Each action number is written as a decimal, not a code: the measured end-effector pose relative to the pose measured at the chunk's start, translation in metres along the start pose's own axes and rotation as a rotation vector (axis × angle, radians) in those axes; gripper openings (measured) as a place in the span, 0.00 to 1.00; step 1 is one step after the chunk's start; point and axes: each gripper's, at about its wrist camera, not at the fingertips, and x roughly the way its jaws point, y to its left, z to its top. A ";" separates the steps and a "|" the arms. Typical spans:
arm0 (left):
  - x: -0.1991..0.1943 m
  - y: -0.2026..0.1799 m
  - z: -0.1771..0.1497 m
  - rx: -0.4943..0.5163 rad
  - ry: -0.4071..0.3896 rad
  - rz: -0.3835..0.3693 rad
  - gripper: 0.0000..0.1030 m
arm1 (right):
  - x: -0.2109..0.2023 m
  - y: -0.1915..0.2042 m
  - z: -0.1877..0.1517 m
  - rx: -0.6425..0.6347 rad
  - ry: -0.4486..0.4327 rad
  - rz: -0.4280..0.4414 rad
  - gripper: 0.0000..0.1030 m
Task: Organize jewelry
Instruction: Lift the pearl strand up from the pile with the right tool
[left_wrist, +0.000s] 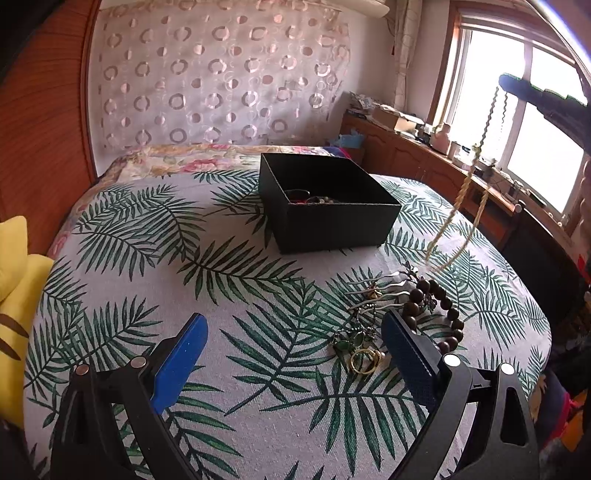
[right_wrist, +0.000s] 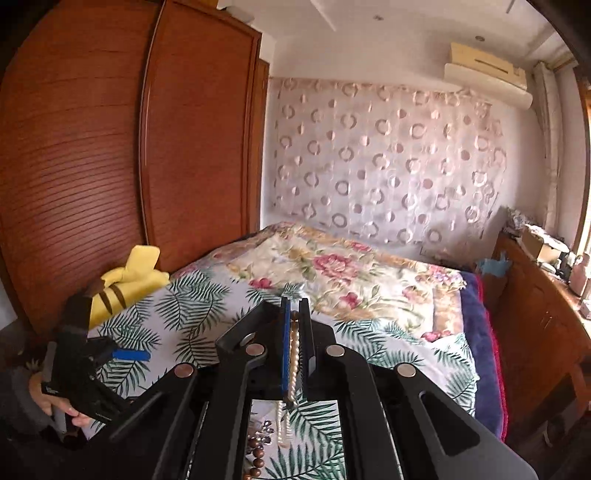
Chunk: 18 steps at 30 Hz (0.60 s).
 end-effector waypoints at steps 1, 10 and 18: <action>0.000 -0.001 0.000 0.004 0.003 -0.001 0.89 | -0.004 -0.002 0.001 -0.001 -0.005 -0.010 0.05; -0.004 -0.024 -0.003 0.036 0.030 -0.096 0.73 | -0.007 -0.014 -0.011 0.004 0.032 -0.041 0.05; 0.017 -0.064 0.002 0.113 0.095 -0.170 0.28 | -0.001 -0.014 -0.024 0.020 0.054 -0.034 0.05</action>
